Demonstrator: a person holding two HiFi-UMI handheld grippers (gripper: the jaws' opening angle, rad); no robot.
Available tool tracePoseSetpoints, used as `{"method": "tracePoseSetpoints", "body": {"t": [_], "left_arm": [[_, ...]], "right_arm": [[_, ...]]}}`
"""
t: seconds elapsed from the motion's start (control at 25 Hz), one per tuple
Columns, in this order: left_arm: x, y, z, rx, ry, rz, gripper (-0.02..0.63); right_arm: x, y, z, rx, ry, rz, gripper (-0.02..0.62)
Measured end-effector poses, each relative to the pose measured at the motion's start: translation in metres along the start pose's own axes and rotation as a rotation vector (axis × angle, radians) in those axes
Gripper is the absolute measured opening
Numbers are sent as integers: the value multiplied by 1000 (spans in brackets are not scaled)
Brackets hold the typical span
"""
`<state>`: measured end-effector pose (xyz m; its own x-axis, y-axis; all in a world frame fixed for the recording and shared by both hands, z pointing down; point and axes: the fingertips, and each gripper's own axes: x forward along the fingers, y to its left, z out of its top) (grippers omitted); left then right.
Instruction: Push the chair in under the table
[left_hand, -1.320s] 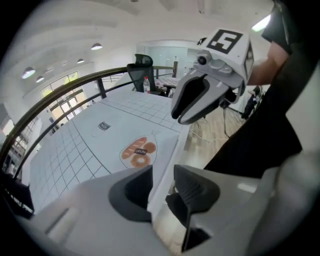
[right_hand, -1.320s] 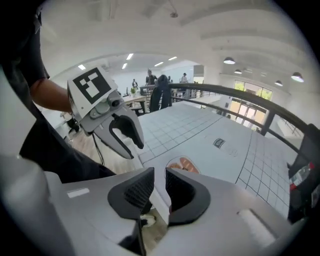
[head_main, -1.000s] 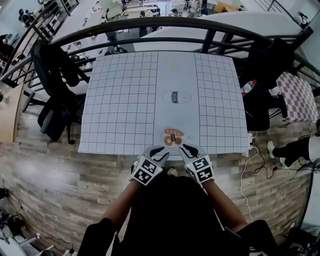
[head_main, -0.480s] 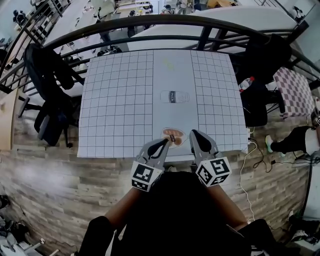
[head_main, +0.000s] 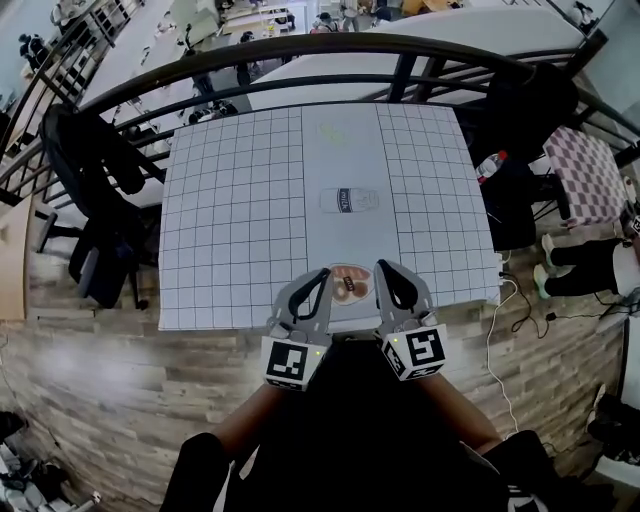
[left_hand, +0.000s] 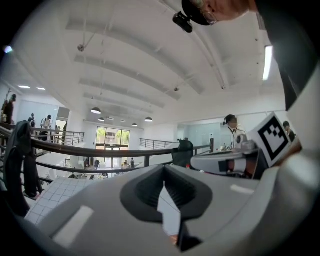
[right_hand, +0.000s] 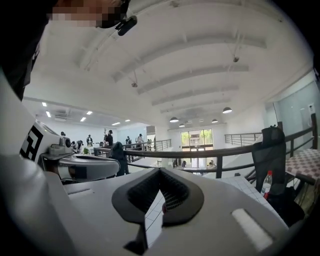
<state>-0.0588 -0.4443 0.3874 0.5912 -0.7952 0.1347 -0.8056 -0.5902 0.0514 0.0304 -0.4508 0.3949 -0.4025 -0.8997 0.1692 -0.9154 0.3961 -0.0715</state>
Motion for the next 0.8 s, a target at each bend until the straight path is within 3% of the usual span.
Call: {"method": "tracePoseSetpoints", "body": {"t": [0.28,0.8], "left_arm": [[7,-4,-1,77,0,-43,11],[11,-7,-12,34,42,-53,11]], "right_arm": [[11,7,4,-22,-19,7,-3],[11,9,8,-48,-12,-5,-3]]}}
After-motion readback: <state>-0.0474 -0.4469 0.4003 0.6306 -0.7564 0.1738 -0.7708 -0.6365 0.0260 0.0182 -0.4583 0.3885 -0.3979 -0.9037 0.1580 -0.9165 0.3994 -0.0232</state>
